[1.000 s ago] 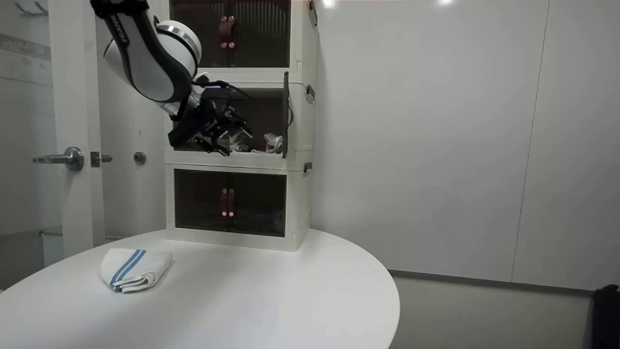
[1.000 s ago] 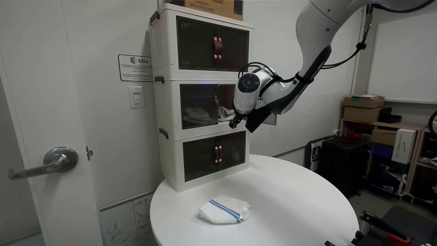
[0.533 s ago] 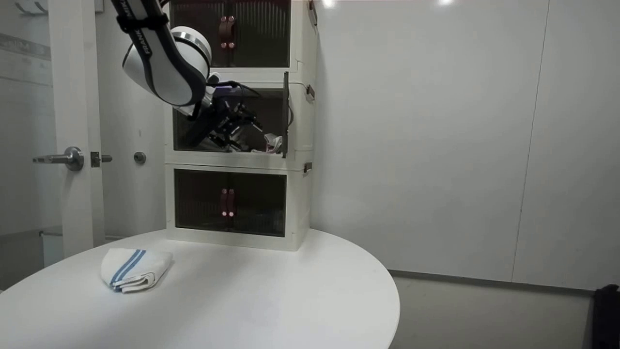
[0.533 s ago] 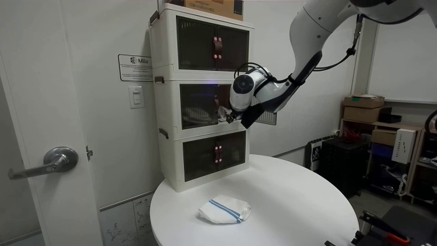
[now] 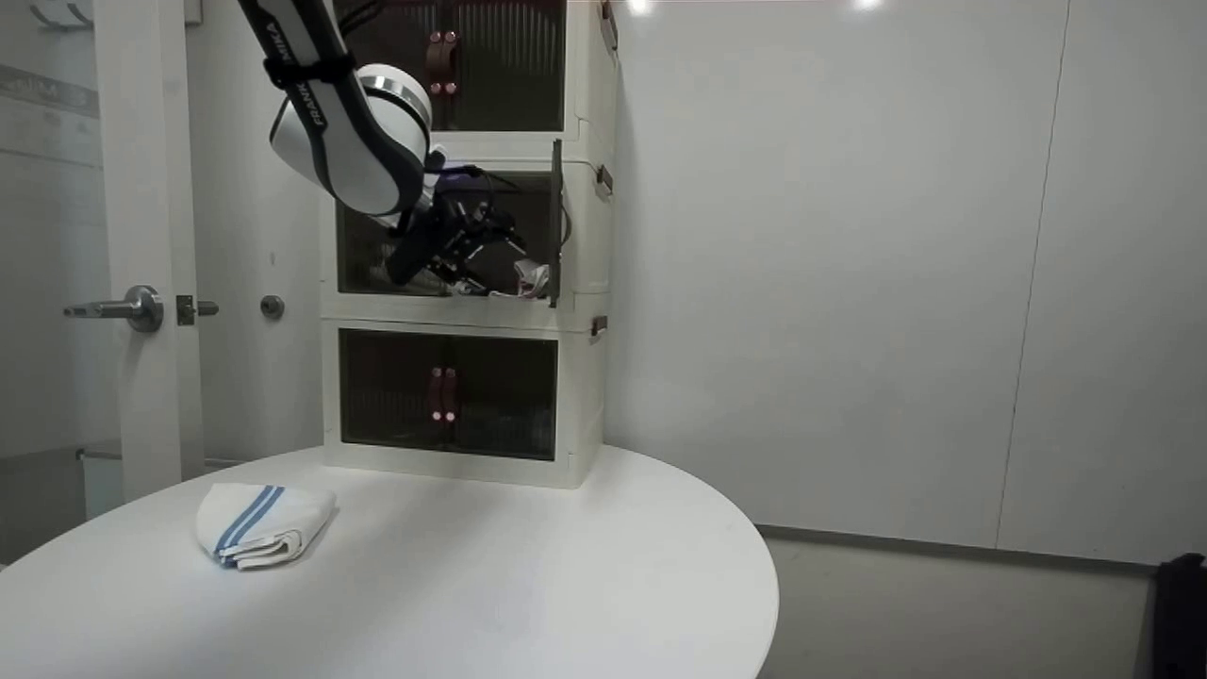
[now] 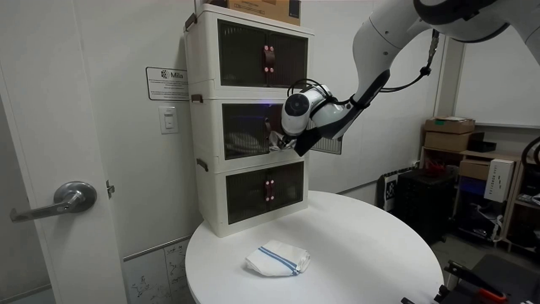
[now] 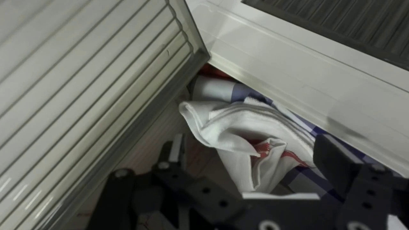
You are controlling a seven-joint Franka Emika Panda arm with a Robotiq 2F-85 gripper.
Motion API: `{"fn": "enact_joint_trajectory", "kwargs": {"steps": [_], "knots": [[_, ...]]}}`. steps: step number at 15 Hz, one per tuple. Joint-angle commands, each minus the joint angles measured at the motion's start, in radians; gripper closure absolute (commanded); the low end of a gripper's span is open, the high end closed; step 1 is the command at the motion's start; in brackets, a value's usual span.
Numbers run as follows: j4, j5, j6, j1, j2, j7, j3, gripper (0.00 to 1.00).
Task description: Remove the towel from the middle shelf and put it on the table
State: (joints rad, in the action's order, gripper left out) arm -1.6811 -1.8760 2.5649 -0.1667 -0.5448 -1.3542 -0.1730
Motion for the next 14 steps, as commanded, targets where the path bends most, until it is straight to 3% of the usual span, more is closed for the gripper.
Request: {"fn": "enact_joint_trajectory", "kwargs": {"steps": [1,4,5,6,7,14], "knots": [[0.092,-0.013,0.003,-0.003,-0.062,-0.010,0.003,0.00],[0.127,-0.013,0.009,-0.006,-0.084,-0.006,0.002,0.00],[0.138,0.011,0.031,0.034,-0.085,-0.001,0.052,0.00],[0.146,0.015,0.040,0.037,-0.090,0.006,0.057,0.00],[0.151,-0.001,0.028,0.008,-0.099,0.012,0.021,0.00],[0.206,0.002,0.045,0.010,-0.143,0.044,0.021,0.00]]}}
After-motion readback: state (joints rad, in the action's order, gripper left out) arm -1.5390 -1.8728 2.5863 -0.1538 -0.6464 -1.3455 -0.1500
